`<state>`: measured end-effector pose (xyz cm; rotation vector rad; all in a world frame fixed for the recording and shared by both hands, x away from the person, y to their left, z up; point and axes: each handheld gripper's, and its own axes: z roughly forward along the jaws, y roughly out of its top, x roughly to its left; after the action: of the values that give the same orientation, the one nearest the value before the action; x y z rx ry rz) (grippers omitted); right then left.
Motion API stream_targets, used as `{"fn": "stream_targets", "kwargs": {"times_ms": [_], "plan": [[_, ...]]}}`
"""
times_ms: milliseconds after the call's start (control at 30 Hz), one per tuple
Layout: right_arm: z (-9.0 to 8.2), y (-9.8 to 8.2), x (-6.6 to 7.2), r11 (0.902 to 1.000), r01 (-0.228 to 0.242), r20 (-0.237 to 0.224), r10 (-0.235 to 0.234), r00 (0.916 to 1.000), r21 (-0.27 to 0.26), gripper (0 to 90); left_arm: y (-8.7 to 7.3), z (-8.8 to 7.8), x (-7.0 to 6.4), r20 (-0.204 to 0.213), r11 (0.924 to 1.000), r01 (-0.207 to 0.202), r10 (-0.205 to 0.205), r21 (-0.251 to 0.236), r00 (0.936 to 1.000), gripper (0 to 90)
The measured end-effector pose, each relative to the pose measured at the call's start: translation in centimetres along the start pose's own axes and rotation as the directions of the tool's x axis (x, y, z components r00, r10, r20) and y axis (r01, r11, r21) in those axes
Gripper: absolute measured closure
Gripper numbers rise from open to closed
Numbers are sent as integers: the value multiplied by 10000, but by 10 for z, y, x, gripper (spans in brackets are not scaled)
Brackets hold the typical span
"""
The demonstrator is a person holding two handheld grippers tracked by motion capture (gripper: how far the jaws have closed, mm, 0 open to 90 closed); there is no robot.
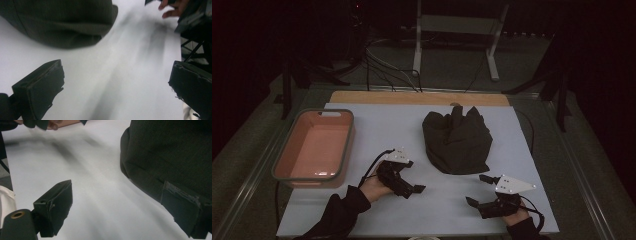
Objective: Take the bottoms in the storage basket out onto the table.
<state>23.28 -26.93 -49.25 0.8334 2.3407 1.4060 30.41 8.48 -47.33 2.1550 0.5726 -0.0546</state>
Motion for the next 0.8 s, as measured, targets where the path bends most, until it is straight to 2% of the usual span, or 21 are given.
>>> {"fn": "stream_targets", "kwargs": {"times_ms": [233, 367, 400, 800], "plan": [[1, 0, 1, 10000, 18, -38, -18, 10000, 39, 105, -17, -3, -3, 309, 9999, -45, 42, 95, 9995, 3], [1, 0, 1, 10000, 38, -48, -38, 10000, 24, 105, -21, -3, -5, 397, 9995, -157, 145, 287, 9991, 3], [1, 0, 1, 10000, 49, -40, -49, 10000, 31, 105, -26, -3, -8, 398, 9985, -307, 289, 450, 9988, 3], [1, 0, 2, 10000, 61, -48, -61, 10000, 39, 105, -50, -13, -14, 703, 9935, -572, 504, 980, 9963, 3]]}}
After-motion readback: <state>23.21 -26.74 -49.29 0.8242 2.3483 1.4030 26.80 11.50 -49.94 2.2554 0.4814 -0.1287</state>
